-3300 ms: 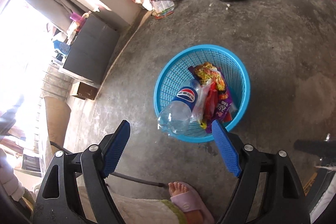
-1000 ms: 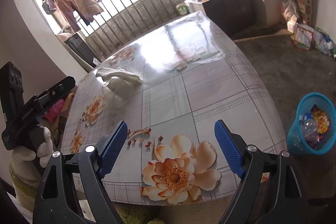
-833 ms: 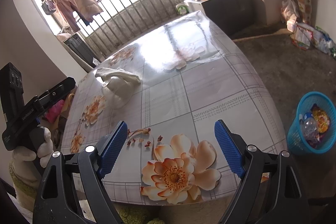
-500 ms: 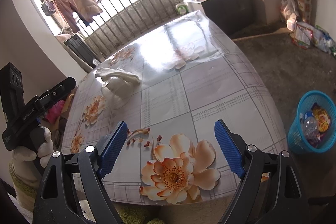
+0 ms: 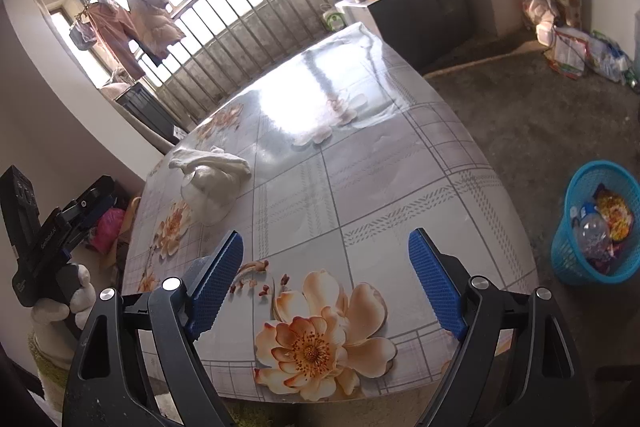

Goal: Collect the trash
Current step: 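Move both tools back over the table toward the glove and clear dome, then grasp the white glove with the right tool while the left tool grasps the clear dome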

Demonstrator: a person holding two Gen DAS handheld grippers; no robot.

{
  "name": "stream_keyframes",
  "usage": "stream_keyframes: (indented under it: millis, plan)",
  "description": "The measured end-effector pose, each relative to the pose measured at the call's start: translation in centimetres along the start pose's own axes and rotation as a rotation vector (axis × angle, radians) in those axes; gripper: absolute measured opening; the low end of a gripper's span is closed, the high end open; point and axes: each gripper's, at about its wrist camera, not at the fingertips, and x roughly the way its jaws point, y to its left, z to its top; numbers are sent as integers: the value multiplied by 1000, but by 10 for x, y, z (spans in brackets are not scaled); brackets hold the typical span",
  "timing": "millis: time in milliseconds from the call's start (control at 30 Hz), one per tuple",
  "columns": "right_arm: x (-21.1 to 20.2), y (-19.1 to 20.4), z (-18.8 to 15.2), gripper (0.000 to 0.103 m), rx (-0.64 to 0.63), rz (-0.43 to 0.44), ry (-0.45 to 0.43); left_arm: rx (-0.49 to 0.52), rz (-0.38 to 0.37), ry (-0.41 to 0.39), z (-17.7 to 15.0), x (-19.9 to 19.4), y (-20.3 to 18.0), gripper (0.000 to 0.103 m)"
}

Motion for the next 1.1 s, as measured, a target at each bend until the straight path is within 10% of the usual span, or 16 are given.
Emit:
stream_keyframes:
  millis: [367, 733, 1100]
  plan:
    - [51, 55, 35, 71, -84, 149, 71, -129, -56, 36, -10, 20, 54, 82]
    - [154, 122, 107, 65, -167, 357, 217, -22, -142, 94, -22, 66, 37, 76]
    - [246, 132, 92, 16, -123, 400, 553, -37, -155, 158, -30, 99, 38, 63]
